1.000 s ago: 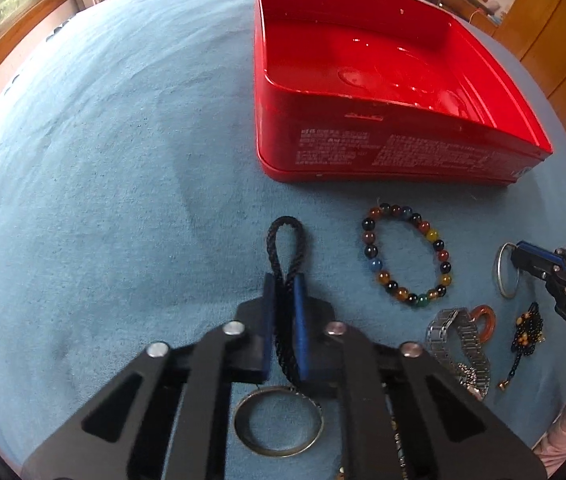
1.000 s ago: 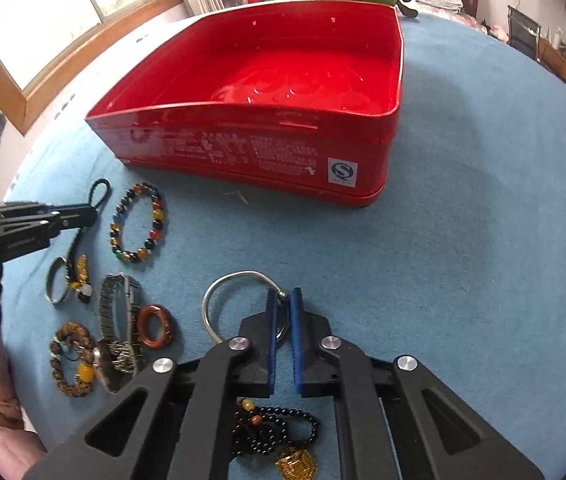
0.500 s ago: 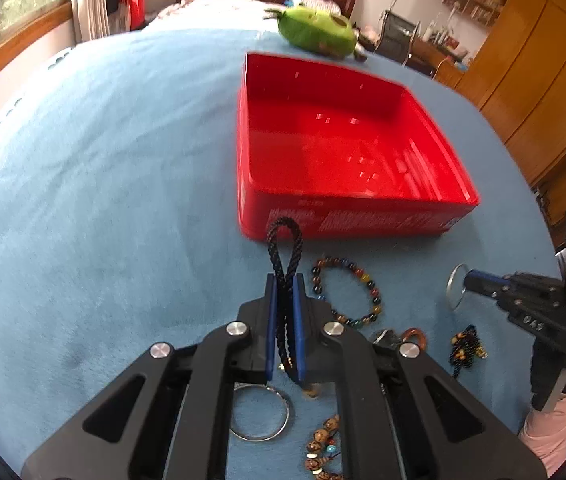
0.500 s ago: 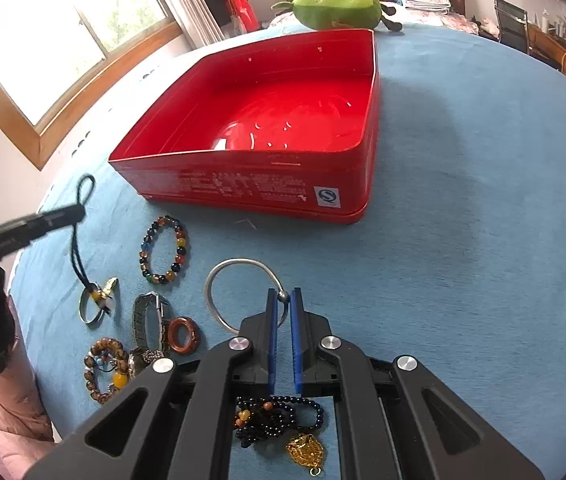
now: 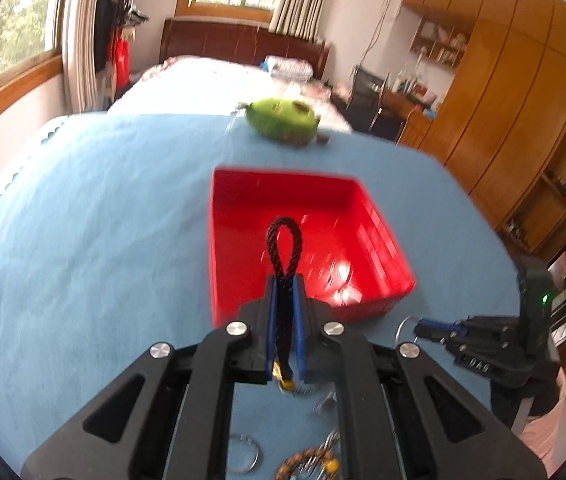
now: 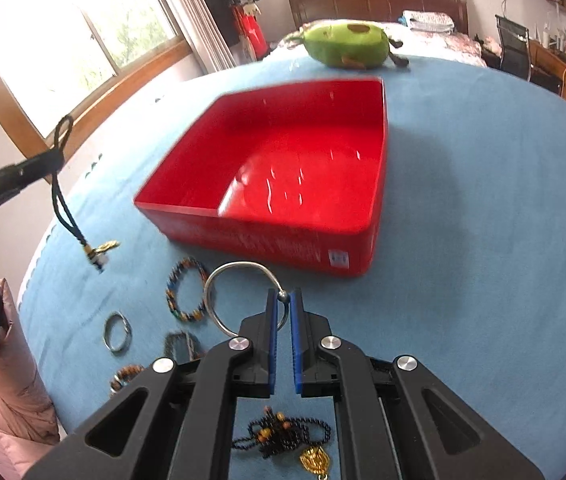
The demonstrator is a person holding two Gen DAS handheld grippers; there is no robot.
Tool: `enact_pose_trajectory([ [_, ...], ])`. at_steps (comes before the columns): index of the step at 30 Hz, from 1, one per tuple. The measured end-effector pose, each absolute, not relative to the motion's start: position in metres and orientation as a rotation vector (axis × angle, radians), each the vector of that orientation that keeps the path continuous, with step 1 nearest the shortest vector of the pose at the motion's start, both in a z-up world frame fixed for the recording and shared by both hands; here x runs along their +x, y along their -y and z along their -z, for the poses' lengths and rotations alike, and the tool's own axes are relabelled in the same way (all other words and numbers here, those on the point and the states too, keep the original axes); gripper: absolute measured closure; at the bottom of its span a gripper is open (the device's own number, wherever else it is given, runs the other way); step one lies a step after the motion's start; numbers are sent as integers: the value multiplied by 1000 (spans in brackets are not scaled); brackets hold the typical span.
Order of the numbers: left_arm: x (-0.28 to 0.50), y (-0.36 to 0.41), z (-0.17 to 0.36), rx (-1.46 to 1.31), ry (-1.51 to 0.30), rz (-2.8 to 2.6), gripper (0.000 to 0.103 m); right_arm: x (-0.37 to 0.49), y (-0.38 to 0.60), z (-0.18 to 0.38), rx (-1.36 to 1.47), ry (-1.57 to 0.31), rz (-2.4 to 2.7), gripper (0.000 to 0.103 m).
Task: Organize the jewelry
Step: 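Carry the lanyard and hoop into the red tin while both tools open to release, then grasp the large silver wire ring with the left tool while the right tool approaches the black bead necklace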
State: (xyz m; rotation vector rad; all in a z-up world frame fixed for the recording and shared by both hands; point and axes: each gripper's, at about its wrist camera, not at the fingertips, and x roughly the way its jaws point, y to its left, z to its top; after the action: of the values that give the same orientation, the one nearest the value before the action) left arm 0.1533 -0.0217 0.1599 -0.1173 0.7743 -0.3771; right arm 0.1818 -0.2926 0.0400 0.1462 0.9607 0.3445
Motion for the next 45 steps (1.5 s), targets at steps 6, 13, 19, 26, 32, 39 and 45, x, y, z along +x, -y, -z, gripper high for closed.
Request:
enact_pose_trajectory([
  [6, 191, 40, -174, -138, -701, 373, 97, 216, 288, -65, 167, -913, -340, 97],
  [13, 253, 60, -131, -178, -775, 406, 97, 275, 282, -46, 184, -944, -284, 97],
  [19, 292, 67, -82, -161, -902, 403, 96, 300, 276, -20, 176, -979, -268, 97],
  [26, 287, 67, -88, -145, -897, 399, 58, 290, 281, -27, 178, -941, -253, 77],
  [32, 258, 65, -110, -128, -858, 420, 52, 273, 286, -44, 197, -912, -263, 77],
  [39, 222, 52, -113, -94, -868, 367, 33, 251, 283, -48, 188, -914, -276, 73],
  [45, 189, 33, -98, -61, -896, 304, 17, 225, 282, -39, 179, -947, -286, 65],
])
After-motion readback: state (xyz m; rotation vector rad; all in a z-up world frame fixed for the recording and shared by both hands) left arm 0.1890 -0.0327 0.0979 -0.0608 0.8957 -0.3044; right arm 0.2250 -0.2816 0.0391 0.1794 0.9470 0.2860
